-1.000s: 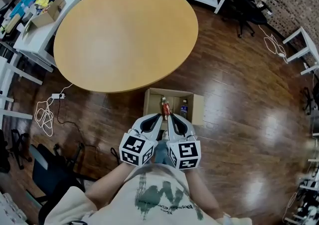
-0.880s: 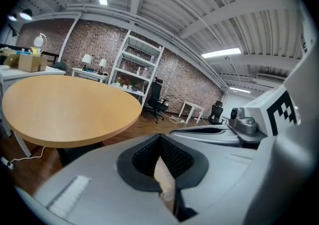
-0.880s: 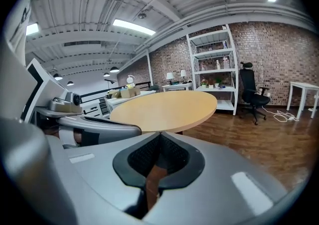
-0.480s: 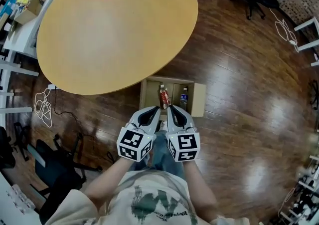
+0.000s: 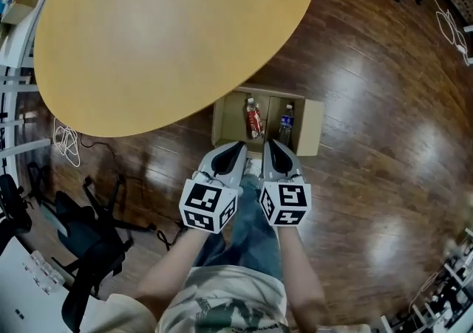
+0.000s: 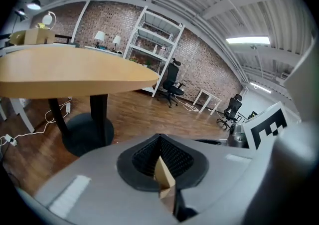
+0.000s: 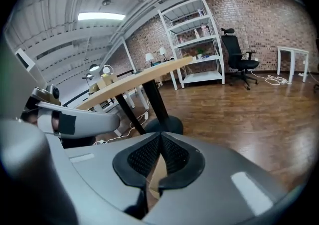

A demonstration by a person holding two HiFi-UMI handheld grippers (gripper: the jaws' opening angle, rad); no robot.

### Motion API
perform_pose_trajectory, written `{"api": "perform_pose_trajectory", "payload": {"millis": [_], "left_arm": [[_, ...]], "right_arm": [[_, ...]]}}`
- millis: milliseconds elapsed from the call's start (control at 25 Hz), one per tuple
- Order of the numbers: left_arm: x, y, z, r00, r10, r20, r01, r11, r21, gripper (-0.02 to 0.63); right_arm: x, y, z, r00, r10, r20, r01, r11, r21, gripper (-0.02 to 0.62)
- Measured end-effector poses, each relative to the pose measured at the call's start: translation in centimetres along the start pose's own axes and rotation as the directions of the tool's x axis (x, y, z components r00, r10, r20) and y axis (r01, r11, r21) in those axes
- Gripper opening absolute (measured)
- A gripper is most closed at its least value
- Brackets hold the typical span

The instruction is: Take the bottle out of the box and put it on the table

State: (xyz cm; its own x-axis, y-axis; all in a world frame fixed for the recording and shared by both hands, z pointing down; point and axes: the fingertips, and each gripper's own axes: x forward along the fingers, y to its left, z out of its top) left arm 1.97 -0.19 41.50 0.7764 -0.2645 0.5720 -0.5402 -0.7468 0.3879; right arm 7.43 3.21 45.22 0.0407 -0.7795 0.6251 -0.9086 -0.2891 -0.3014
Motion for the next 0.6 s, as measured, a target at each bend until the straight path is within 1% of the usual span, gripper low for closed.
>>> {"api": "perform_pose_trajectory", "payload": {"millis": [200, 480, 600], "left_arm": [[3.1, 1.7, -4.8, 0.997, 0.012, -0.073, -0.013, 1.000, -0.020, -0.005], [8.3, 3.5, -10.0, 0.989, -0.005, -0.149, 0.000, 0.999, -0.035, -0.005], [10.4, 4.1, -12.3, 0.983, -0.021, -0.180, 0.016, 1.000, -0.026, -0.005]], "right_arm": [[3.9, -2.3, -5.0, 0.998, 0.003, -0.070, -0.001, 1.000, 0.021, 0.002], [8.0, -7.0, -10.1, 0.993, -0.023, -0.119, 0.032, 0.997, 0.076, 0.001], [9.8, -8.0, -12.1, 0.991, 0.000, -0.130, 0.009, 0.997, 0.074, 0.002]]}}
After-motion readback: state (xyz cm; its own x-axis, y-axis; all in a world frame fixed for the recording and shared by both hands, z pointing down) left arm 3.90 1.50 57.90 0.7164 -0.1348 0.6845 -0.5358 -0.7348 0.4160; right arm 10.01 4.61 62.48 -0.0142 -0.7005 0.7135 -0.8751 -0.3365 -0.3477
